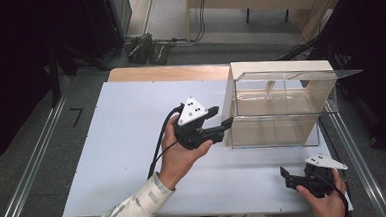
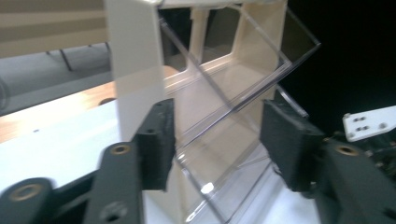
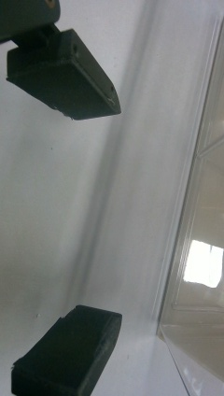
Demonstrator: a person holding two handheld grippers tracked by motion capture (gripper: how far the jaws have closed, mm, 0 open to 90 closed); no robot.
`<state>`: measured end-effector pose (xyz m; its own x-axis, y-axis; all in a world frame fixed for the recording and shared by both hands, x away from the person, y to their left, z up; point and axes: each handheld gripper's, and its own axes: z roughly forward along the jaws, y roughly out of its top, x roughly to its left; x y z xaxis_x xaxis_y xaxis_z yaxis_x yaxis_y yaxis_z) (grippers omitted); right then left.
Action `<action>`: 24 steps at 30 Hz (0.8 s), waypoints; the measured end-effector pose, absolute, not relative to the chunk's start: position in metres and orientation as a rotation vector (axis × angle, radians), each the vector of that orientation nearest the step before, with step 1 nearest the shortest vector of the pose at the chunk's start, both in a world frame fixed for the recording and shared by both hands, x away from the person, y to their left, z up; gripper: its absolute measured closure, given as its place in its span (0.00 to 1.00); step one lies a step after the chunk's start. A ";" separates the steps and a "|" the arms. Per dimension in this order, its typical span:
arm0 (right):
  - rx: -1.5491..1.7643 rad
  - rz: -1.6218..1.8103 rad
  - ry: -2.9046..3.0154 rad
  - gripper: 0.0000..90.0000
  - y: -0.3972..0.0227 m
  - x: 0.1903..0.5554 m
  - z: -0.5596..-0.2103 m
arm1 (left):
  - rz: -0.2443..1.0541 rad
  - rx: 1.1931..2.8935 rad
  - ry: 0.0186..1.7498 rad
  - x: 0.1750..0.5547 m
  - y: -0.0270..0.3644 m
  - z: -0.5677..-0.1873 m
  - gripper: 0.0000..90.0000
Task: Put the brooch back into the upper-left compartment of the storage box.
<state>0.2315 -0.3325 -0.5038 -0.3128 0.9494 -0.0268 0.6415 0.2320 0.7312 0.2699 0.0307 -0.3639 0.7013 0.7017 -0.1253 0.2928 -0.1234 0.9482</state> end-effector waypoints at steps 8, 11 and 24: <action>1.466 0.863 2.032 0.02 -0.332 0.232 -0.504 | 0.458 1.723 0.859 0.263 0.049 -0.378 0.40; 1.468 0.864 2.031 0.02 -0.332 0.232 -0.503 | 0.451 1.727 0.879 0.262 0.055 -0.384 0.39; 1.468 0.869 2.028 0.02 -0.333 0.232 -0.503 | 0.481 1.739 0.950 0.258 0.076 -0.405 0.32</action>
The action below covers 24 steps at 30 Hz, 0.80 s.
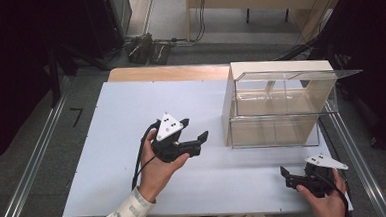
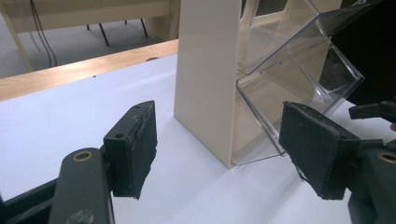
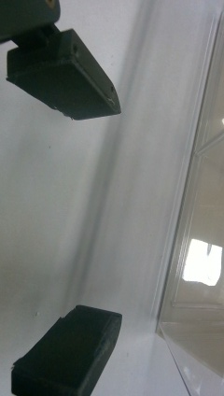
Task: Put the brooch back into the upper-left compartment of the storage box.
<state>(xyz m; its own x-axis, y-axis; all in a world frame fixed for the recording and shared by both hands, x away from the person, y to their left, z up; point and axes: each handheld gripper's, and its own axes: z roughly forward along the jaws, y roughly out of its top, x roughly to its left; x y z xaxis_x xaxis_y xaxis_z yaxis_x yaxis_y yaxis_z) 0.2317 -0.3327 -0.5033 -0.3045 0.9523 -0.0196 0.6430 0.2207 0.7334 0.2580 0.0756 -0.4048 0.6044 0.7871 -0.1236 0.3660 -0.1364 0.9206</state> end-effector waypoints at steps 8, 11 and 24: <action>1.468 0.865 2.029 0.02 -0.332 0.232 -0.503 | 0.498 1.745 0.981 0.256 0.086 -0.412 0.27; 1.471 0.867 2.027 0.02 -0.332 0.232 -0.503 | 0.515 1.735 0.995 0.254 0.091 -0.416 0.27; 1.455 0.863 2.036 0.02 -0.332 0.232 -0.503 | 0.563 1.734 1.100 0.247 0.122 -0.437 0.23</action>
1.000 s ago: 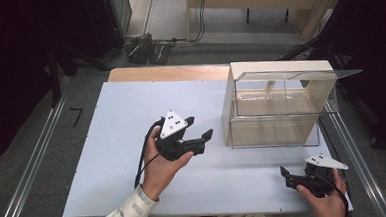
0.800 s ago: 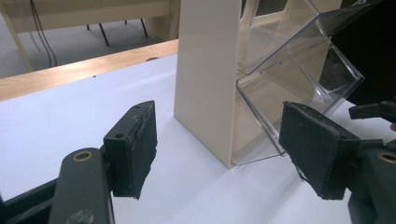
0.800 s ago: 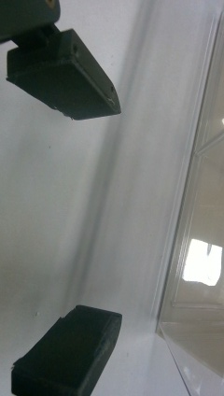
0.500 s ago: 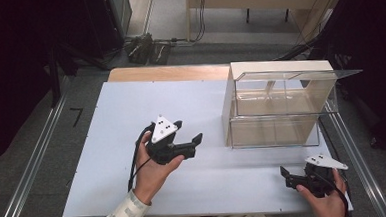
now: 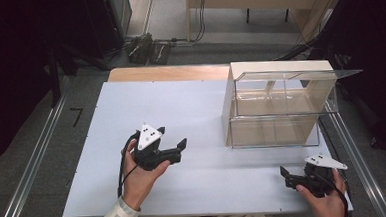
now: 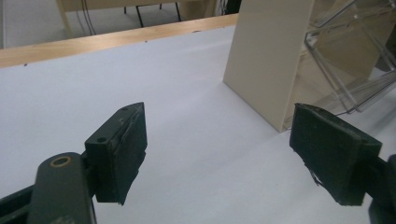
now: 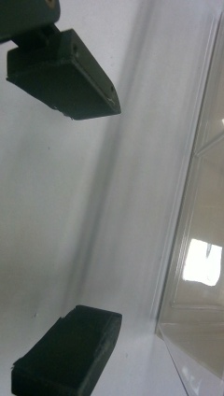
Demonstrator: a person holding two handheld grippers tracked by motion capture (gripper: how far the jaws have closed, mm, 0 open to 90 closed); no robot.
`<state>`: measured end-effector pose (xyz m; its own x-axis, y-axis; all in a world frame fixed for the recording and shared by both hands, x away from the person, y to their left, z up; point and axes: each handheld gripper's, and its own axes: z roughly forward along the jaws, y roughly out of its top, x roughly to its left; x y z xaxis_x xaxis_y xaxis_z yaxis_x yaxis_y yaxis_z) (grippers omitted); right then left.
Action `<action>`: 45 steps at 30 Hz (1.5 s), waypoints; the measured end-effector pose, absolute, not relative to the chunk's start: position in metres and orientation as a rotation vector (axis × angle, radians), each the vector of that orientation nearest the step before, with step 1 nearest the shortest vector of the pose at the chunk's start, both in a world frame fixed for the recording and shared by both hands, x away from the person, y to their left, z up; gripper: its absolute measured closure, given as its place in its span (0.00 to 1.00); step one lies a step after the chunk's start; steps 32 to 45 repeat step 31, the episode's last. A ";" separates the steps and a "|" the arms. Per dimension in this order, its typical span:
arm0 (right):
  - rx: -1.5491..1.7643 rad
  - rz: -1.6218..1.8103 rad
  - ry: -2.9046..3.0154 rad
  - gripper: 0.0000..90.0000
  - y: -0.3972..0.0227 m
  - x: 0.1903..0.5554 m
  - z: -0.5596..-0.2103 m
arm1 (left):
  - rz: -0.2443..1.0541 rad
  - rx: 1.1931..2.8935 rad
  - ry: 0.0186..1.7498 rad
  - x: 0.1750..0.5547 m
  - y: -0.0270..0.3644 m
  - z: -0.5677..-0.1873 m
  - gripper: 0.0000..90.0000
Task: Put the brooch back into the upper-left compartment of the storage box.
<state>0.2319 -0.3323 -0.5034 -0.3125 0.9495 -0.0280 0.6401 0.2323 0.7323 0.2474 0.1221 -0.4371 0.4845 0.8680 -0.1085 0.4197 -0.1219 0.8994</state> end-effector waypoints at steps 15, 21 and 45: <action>1.462 0.862 2.035 0.02 -0.333 0.232 -0.503 | 0.613 1.728 1.223 0.233 0.163 -0.460 0.21; 1.464 0.860 2.033 0.02 -0.333 0.232 -0.503 | 0.631 1.719 1.287 0.228 0.184 -0.469 0.21; 1.463 0.862 2.031 0.02 -0.333 0.231 -0.503 | 0.673 1.686 1.413 0.221 0.223 -0.483 0.19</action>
